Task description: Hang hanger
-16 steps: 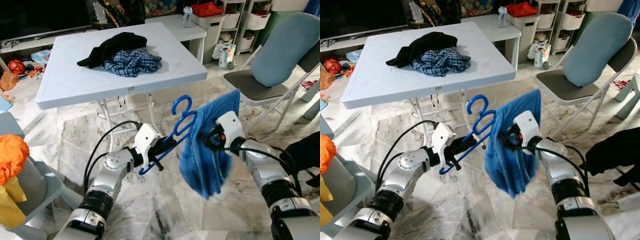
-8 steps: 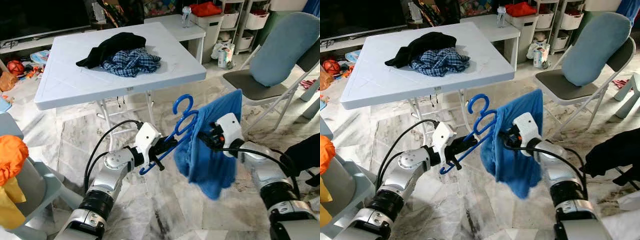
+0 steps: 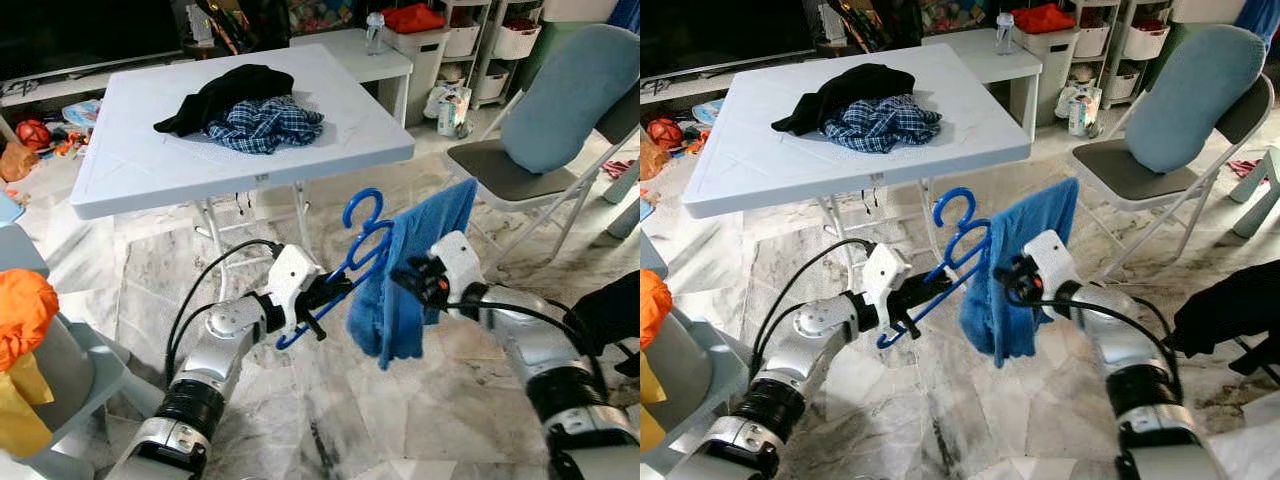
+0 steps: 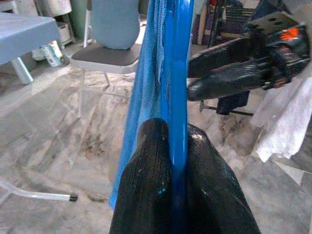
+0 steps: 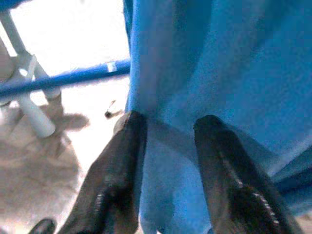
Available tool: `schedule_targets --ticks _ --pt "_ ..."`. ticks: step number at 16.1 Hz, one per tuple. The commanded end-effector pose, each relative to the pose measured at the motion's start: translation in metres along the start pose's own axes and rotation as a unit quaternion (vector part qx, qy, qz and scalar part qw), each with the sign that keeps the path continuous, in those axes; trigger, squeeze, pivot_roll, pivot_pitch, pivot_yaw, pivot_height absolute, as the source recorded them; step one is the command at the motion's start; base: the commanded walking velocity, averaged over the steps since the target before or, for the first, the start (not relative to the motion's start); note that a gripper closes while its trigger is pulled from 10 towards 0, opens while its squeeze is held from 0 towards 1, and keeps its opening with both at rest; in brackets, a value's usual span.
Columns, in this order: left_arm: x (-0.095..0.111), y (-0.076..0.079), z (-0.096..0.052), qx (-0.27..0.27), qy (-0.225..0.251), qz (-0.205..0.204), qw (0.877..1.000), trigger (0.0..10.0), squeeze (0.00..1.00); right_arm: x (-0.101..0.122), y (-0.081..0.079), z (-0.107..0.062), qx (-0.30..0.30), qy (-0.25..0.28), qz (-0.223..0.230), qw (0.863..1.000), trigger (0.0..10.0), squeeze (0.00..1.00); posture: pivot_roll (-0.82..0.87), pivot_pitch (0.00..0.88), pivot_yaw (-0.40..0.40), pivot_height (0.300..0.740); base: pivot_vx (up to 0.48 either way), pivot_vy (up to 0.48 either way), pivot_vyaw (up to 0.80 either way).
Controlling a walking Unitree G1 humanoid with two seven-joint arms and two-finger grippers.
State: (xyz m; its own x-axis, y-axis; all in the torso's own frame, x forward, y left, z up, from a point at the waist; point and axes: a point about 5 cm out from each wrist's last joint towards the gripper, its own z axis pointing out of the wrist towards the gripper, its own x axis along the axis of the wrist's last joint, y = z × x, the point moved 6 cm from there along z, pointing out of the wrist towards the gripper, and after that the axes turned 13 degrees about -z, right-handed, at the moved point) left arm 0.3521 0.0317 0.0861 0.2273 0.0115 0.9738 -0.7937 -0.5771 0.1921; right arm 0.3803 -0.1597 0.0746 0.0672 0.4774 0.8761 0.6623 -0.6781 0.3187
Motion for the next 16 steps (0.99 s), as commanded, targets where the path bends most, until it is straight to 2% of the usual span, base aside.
schedule_targets --ticks 1,3,8,9,10,11,13,14,16 --pt "0.015 -0.005 -0.001 0.005 0.021 0.013 1.0 1.8 0.0 0.001 0.003 -0.004 0.004 0.0 0.0 1.0 10.0 1.0 -0.17 0.0 0.027 0.74 0.0 0.0 0.0" --pt "0.016 -0.005 -0.001 0.006 0.022 0.013 1.0 2.0 0.0 -0.002 -0.002 -0.006 0.021 -0.007 -0.004 1.0 10.0 1.0 -0.17 0.0 0.028 0.74 0.0 0.0 0.0" --pt "0.016 -0.002 0.002 0.001 0.023 0.014 1.0 2.7 0.0 0.004 -0.008 0.007 -0.005 -0.007 -0.004 1.0 10.0 1.0 -0.17 0.0 0.027 0.74 0.0 0.0 0.0" --pt "0.015 -0.001 0.001 0.0 0.021 0.015 1.0 3.1 0.0 0.003 -0.008 0.009 -0.012 -0.01 -0.006 1.0 10.0 1.0 -0.17 0.0 0.027 0.74 0.0 0.0 0.0" --pt "0.015 0.0 -0.001 -0.004 0.019 0.016 1.0 3.2 0.0 0.005 -0.007 0.013 -0.025 -0.01 -0.003 1.0 10.0 0.25 -0.17 0.0 0.028 0.74 0.0 0.0 0.0" --pt "0.015 0.0 -0.001 -0.006 0.019 0.017 1.0 3.1 0.0 0.007 -0.007 0.016 -0.032 -0.007 -0.006 0.999 10.0 0.0 -0.17 0.0 0.028 0.74 0.0 0.0 0.0" --pt "0.016 0.004 -0.002 -0.014 0.02 0.017 1.0 2.8 0.0 0.012 0.001 0.021 -0.076 -0.007 -0.022 0.997 10.0 0.0 -0.17 0.0 0.026 0.74 0.0 0.0 0.0" --pt "0.014 0.005 -0.003 -0.017 0.018 0.018 1.0 2.7 0.0 0.016 0.008 0.023 -0.103 -0.004 -0.025 0.994 0.0 0.0 -0.16 0.0 0.024 0.74 0.0 0.0 0.0" --pt "0.014 0.004 -0.005 -0.016 0.014 0.024 0.999 2.7 0.0 0.018 0.015 0.023 -0.122 -0.003 -0.025 0.992 0.0 0.0 -0.16 0.0 0.021 0.74 0.0 0.0 0.0"
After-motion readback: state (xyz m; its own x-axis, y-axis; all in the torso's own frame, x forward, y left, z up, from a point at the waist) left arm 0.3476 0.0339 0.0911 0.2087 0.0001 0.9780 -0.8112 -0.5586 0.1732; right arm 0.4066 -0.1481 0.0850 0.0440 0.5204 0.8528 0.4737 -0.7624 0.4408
